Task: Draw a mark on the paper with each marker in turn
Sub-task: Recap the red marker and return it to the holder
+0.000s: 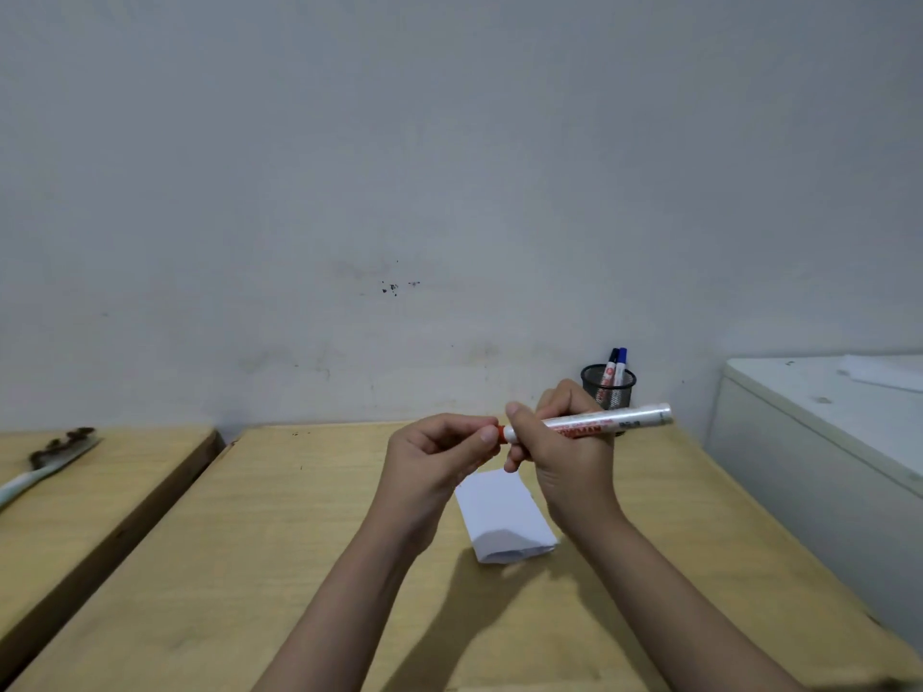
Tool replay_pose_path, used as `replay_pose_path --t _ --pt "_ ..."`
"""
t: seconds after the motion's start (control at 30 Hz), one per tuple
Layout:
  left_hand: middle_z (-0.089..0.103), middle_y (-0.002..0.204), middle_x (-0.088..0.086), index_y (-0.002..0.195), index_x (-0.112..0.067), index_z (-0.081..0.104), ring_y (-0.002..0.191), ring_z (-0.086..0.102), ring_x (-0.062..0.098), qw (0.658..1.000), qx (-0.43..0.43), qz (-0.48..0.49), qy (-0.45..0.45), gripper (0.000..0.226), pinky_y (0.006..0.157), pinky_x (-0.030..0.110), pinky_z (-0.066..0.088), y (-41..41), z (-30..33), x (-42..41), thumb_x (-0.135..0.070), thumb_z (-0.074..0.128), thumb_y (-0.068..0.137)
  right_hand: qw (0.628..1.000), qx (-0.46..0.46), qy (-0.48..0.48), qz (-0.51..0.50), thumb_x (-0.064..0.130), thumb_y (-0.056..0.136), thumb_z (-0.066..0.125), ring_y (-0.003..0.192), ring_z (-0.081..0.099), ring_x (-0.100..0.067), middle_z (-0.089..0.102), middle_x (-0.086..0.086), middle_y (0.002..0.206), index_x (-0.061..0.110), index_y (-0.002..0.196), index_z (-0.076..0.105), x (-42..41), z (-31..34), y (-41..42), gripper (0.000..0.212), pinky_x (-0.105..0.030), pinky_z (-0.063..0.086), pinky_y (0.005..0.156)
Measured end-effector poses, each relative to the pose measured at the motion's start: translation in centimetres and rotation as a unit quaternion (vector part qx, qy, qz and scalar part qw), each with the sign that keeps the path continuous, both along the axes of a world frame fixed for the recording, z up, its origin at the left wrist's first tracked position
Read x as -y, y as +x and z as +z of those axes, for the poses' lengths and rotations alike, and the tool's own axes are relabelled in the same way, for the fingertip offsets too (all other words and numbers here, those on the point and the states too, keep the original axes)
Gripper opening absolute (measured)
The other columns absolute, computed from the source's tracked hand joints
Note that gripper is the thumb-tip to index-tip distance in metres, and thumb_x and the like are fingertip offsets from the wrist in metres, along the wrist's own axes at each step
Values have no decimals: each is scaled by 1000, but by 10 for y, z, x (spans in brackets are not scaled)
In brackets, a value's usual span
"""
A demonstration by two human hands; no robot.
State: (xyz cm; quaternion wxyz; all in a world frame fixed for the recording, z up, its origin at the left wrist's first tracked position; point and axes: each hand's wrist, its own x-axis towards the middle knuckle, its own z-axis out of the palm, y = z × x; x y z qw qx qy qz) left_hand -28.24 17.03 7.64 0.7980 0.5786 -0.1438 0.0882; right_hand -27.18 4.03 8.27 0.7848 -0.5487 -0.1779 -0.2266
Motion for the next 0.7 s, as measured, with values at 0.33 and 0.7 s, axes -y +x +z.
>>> replay_pose_path --t 0.33,0.7 --pt "73 68 1 74 -11 73 65 66 10 974 38 177 139 6 64 21 52 25 11 8 -6 72 76 929 -327 -150 88 65 69 64 33 39 -16 41 -3 44 9 65 50 19 1 17 58 -25 44 38" --pt "69 68 3 79 -17 70 62 62 11 946 61 202 246 9 58 18 46 81 21 52 -19 75 72 924 -35 -341 -169 23 69 82 68 65 -4 70 7 76 23 77 65 72 -9 58 18 -10 45 60"
